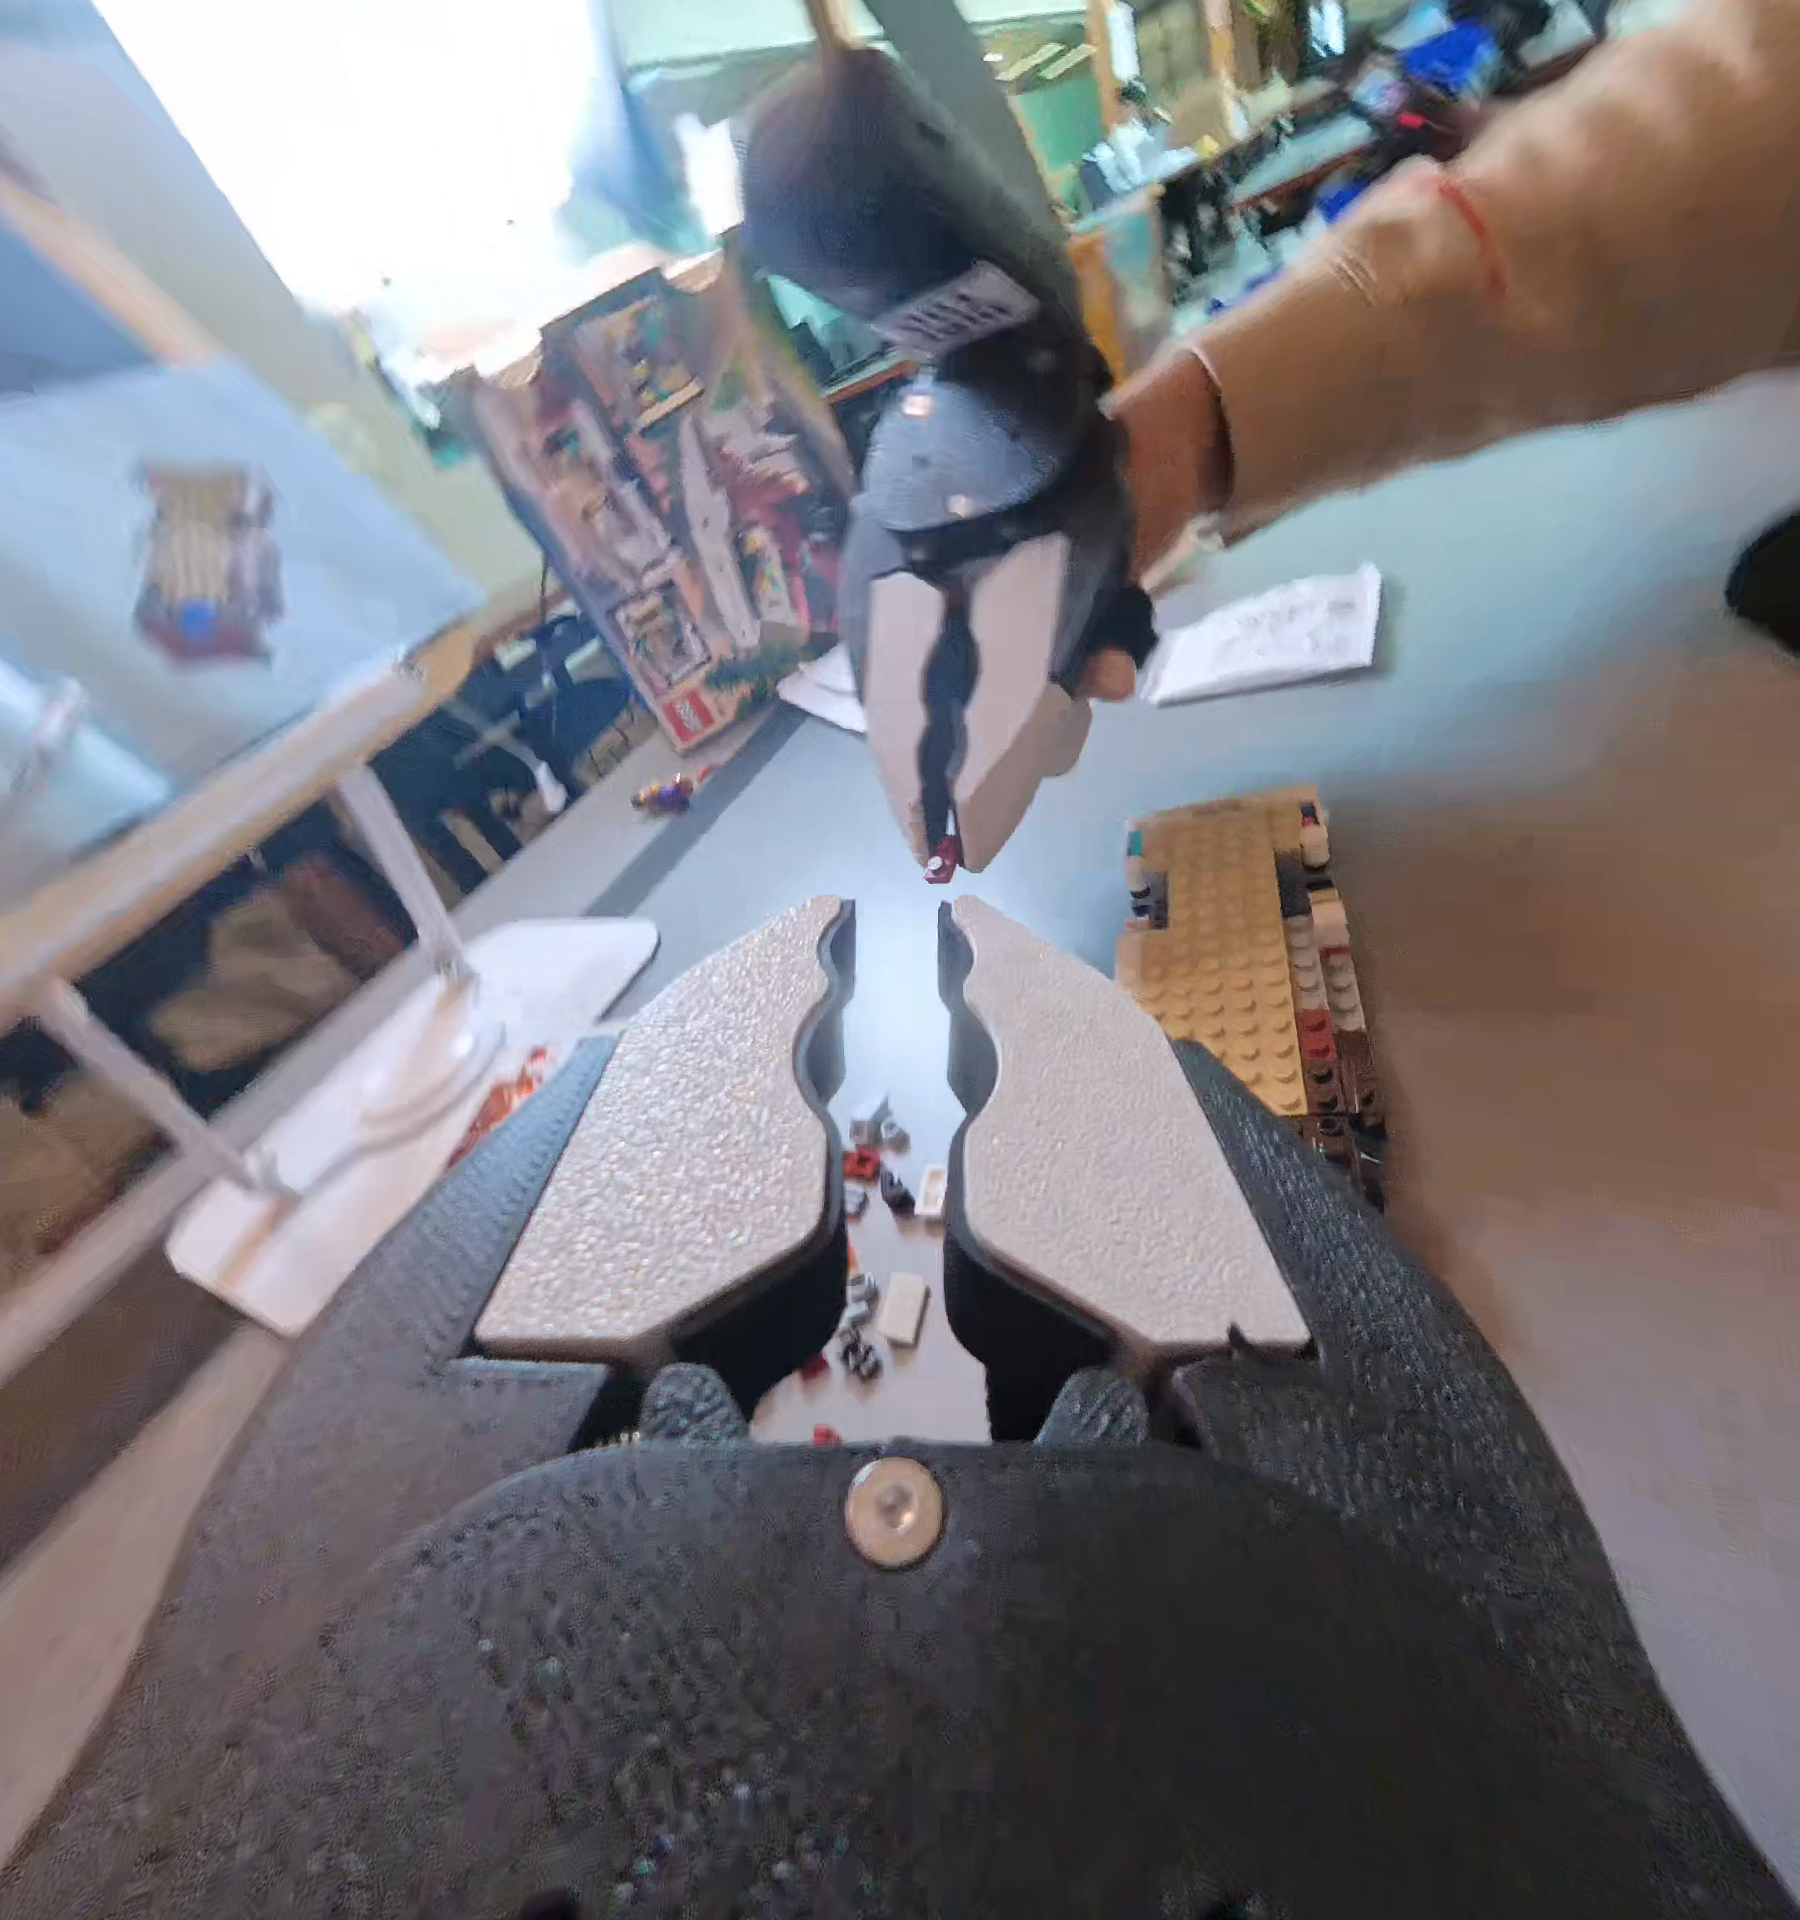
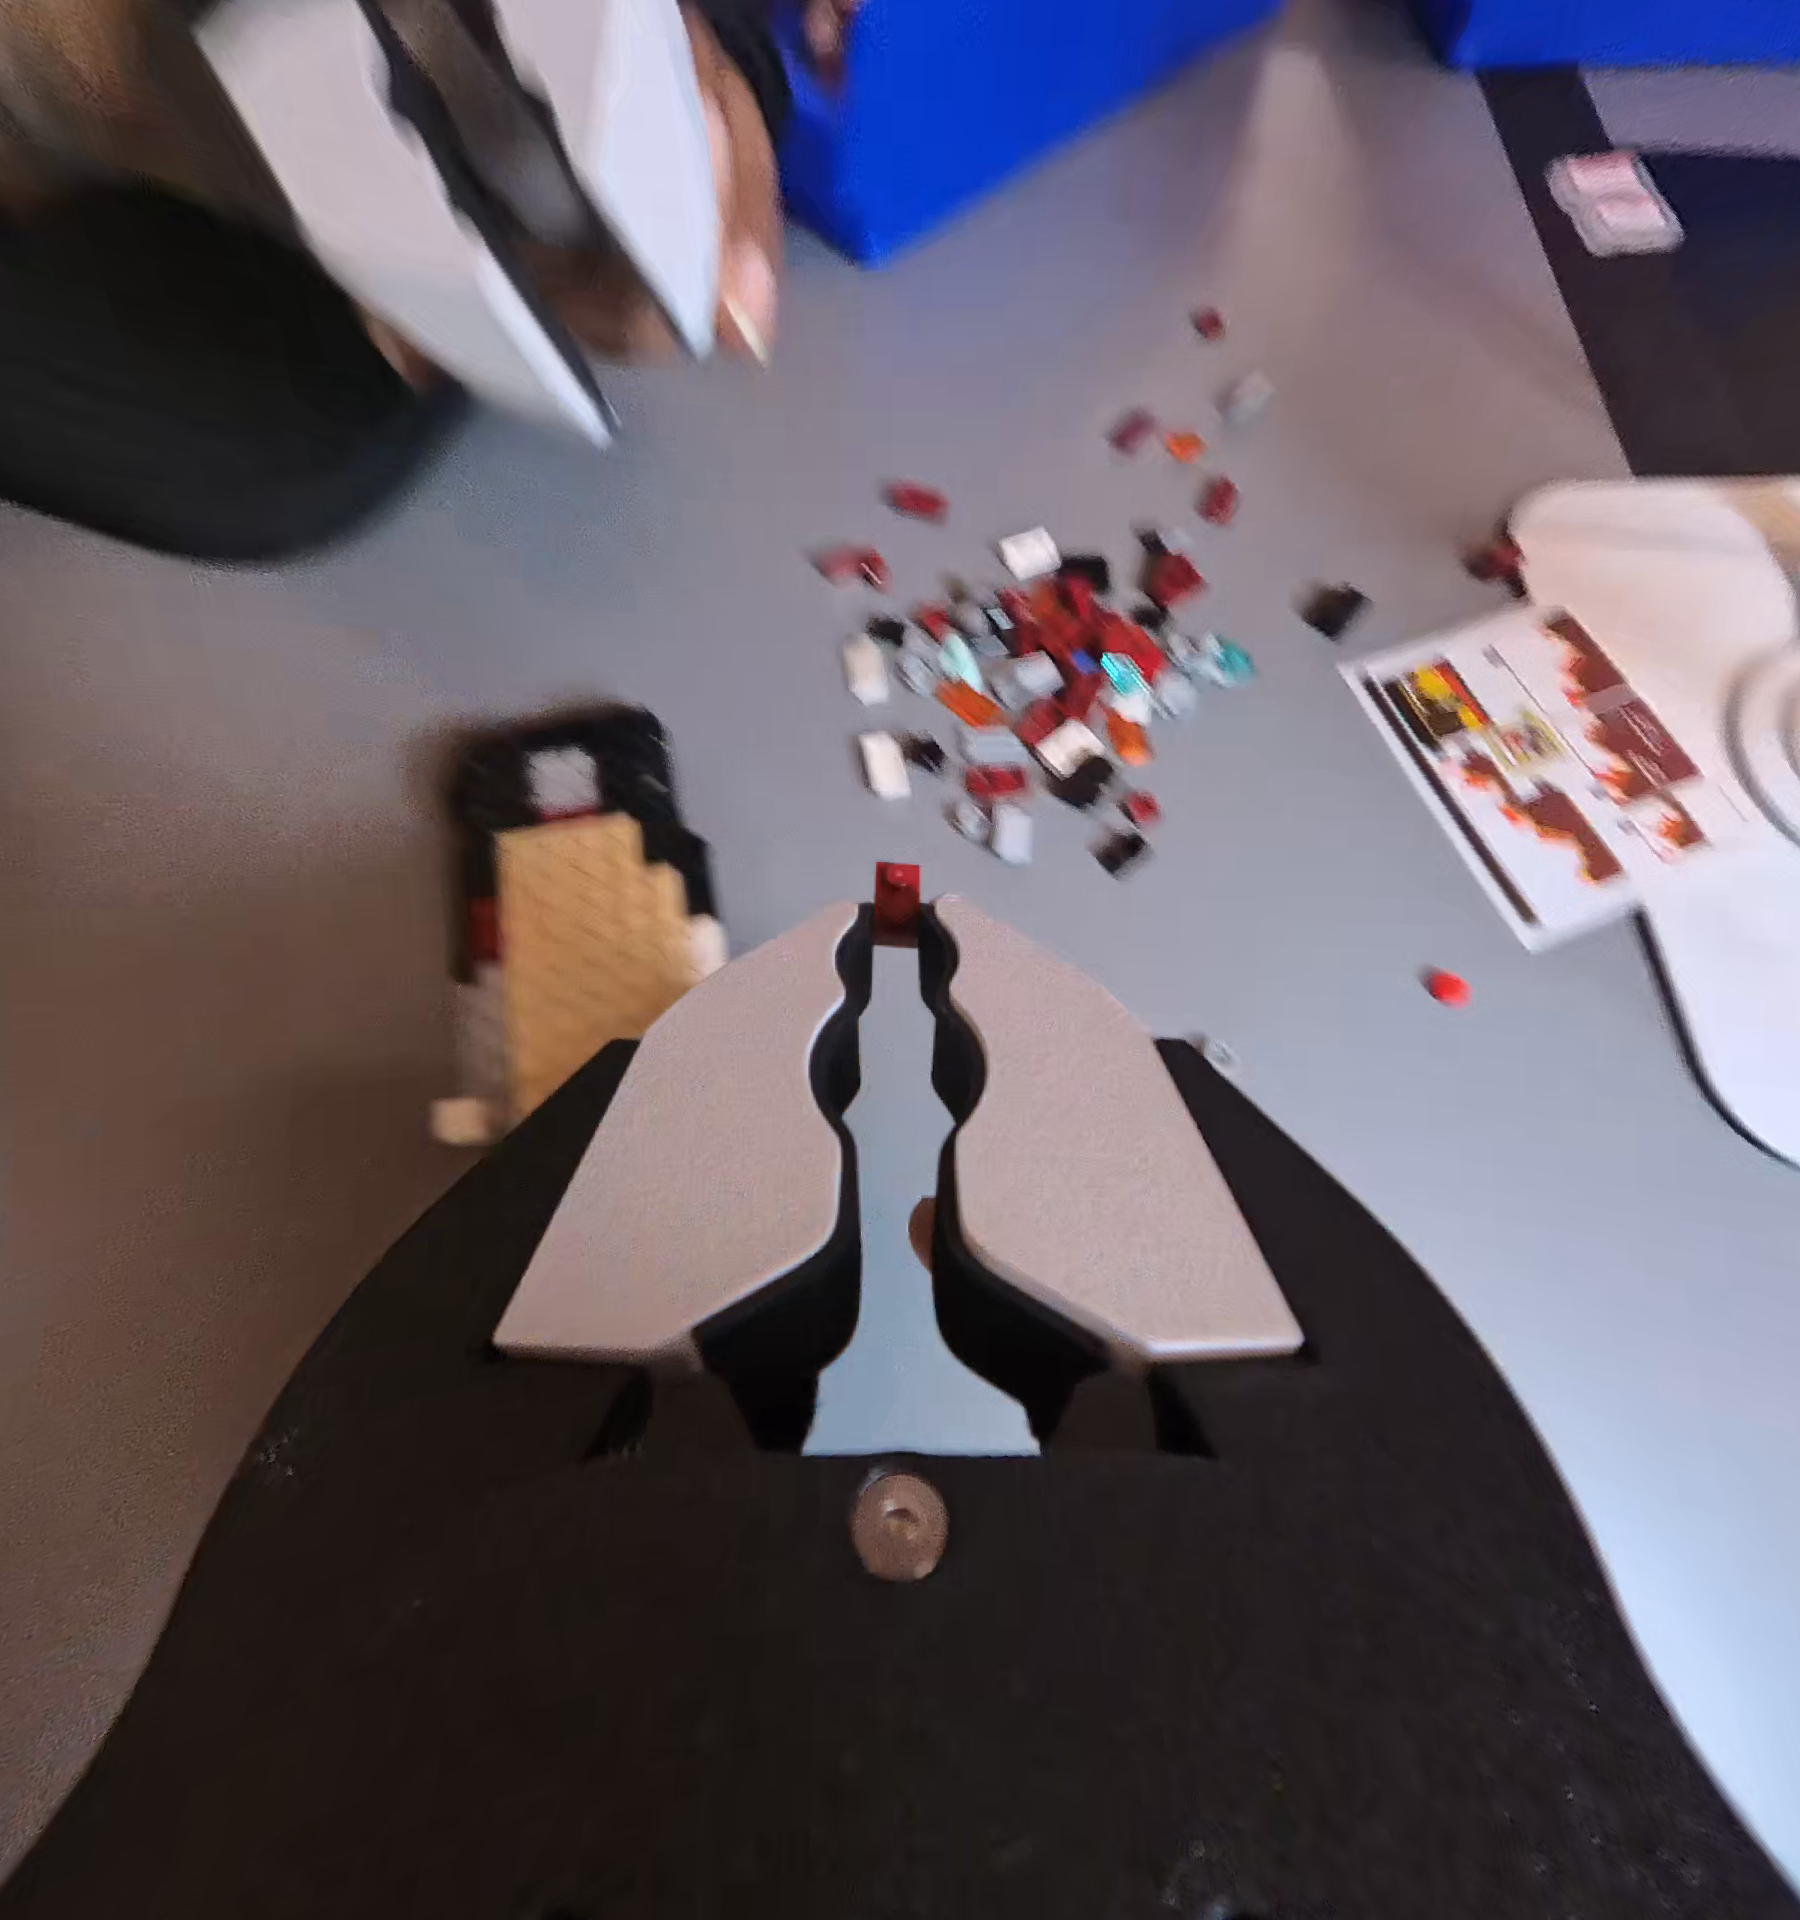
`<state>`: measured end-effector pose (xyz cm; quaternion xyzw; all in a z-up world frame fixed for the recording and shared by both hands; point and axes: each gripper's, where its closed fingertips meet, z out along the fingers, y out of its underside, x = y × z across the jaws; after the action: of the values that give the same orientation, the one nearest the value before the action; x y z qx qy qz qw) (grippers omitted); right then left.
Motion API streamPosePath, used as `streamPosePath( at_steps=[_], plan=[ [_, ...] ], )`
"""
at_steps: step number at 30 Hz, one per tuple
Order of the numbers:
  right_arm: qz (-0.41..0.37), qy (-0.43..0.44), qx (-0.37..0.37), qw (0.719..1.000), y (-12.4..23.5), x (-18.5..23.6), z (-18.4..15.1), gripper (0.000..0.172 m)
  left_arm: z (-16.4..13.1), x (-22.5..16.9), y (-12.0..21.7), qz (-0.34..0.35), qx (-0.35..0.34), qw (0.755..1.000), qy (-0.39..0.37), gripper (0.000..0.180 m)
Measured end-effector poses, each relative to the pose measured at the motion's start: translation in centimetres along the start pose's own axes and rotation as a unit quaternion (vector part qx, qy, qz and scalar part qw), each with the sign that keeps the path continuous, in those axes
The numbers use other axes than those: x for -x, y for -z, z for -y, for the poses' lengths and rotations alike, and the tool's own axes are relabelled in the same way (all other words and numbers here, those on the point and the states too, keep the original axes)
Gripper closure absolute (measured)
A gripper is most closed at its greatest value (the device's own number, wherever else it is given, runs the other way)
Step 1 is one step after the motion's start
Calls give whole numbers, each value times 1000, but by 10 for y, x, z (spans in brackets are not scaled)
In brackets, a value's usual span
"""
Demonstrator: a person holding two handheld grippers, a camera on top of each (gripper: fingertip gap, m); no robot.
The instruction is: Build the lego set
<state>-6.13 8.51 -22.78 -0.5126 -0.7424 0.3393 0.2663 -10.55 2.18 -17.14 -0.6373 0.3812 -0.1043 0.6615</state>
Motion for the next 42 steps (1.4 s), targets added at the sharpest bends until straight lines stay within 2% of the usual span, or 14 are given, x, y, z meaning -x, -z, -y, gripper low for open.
streamPosePath(
  at_steps=[2, 5, 13, 17, 23, 27, 30, 33, 36, 42],
  plan=[
    [-12, 1, 44, 999, -11, -13, -23, 164, -11, 16, 11, 20, 5, 997, 71, 165],
    [-6, 19, 96, 995, -27, -15, -42, 164, -26, 27, 23, 37, 17, 992, 123, 165],
    [20, 47, 174, 983, -36, -17, -48, 162, -46, 20, 22, 28, 45, 986, 158, 164],
    [33, 37, 182, 982, -35, -18, -46, 149, -50, 15, 20, 16, 53, 985, 166, 163],
    [27, 21, 124, 992, -15, -18, -15, 146, -54, 10, 19, -3, 61, 981, 185, 160],
    [40, 22, 116, 992, 12, 14, -9, 144, -59, -2, 17, -43, 84, 975, 201, 156],
    [37, 32, 155, 987, 25, 47, -33, 137, -63, -17, 16, -86, 107, 968, 211, 151],
    [4, 49, 200, 978, 34, 68, -65, 126, -66, -32, 16, -130, 131, 961, 206, 148],
    [-37, 38, 212, 976, 41, 74, -85, 114, -71, -50, 18, -178, 172, 950, 192, 140],
    [-68, 25, 205, 976, 41, 67, -96, 114, -83, -73, 11, -219, 231, 935, 157, 123]
  ],
)
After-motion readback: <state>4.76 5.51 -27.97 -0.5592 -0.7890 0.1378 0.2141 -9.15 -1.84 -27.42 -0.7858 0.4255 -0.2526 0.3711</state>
